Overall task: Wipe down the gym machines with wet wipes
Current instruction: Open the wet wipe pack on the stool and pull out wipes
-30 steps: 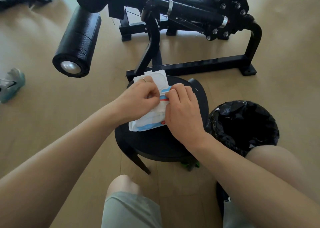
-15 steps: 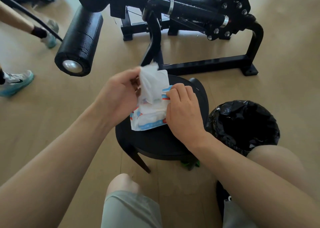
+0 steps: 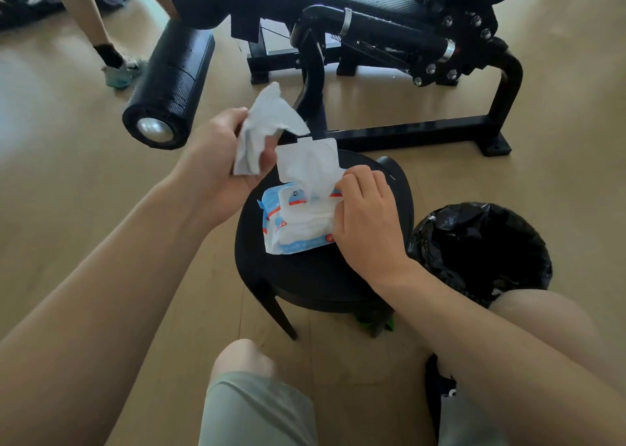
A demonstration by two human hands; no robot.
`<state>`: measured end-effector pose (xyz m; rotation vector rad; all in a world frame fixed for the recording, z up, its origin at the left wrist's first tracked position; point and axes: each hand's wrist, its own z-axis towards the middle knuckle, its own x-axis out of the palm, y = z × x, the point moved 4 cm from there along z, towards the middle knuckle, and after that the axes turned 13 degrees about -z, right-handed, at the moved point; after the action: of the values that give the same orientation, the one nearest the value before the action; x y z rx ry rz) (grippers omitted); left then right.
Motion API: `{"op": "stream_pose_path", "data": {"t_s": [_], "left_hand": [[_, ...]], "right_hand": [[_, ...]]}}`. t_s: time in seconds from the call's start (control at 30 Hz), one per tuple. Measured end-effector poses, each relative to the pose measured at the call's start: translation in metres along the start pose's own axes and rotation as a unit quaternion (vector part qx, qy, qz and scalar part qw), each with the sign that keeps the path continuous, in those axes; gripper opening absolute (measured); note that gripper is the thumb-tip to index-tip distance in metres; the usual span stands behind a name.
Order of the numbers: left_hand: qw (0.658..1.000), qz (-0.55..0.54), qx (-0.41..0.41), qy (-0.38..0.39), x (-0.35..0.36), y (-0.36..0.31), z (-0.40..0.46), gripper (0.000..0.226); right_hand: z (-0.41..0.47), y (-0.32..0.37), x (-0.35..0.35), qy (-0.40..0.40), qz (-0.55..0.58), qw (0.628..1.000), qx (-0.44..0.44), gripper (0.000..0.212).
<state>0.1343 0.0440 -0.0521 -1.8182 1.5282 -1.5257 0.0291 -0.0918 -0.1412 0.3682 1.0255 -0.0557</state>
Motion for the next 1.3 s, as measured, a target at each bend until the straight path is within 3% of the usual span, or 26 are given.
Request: {"op": "stream_pose_path", "data": {"t_s": [0.1,0.23,0.37,0.43,0.57,0.73,0.9,0.97,1.03,1.1,1.17,1.23,1.3], "left_hand": [[0.997,-0.037,-0.046,0.04,0.0,-0.007,-0.006,0.03],[0.988,0.154,-0.008,0.027,-0.007,-0.004,-0.011,0.01],[0.923,0.384,0.003,0.006,-0.015,0.012,-0.009,0.03],[0.898,0.438,0.043,-0.006,-0.016,0.017,-0.009,0.023],[0.89,0.451,0.058,-0.014,-0.015,0.019,-0.008,0.022],[0.915,0.396,0.068,-0.034,-0.02,0.011,-0.01,0.024],[0.832,0.522,0.187,-0.02,-0.023,-0.006,-0.012,0.026],[0.833,0.535,0.144,0.021,-0.018,-0.004,-0.015,0.016],[0.816,0.57,0.075,0.069,-0.01,0.003,-0.019,0.024],[0.757,0.644,0.066,0.091,-0.003,0.011,-0.021,0.042],[0.701,0.698,0.114,0.093,0.005,0.018,-0.022,0.047],[0.697,0.696,0.141,0.098,0.008,0.025,-0.021,0.041],[0.734,0.658,0.129,0.105,0.005,0.03,-0.016,0.036]], "right_hand": [[0.0,0.0,0.001,0.008,0.0,1.0,0.0,0.042],[0.001,-0.003,-0.005,-0.013,0.068,0.997,0.025,0.036],[0.004,-0.004,-0.014,-0.033,0.139,0.988,0.057,0.03],[0.005,0.0,-0.02,-0.022,0.16,0.986,0.036,0.038],[0.01,0.012,-0.028,0.021,0.148,0.988,-0.032,0.031],[0.02,0.01,-0.03,0.08,0.192,0.978,0.001,0.023],[0.024,0.006,-0.033,0.076,0.22,0.972,0.044,0.02],[0.023,0.005,-0.034,0.073,0.224,0.97,0.051,0.022],[0.024,0.005,-0.035,0.068,0.238,0.967,0.062,0.025],[0.024,0.005,-0.035,0.072,0.258,0.961,0.071,0.027],[0.023,0.005,-0.034,0.077,0.276,0.955,0.077,0.029],[0.023,0.005,-0.033,0.077,0.28,0.954,0.081,0.029],[0.023,0.005,-0.033,0.065,0.277,0.955,0.078,0.029]]}}
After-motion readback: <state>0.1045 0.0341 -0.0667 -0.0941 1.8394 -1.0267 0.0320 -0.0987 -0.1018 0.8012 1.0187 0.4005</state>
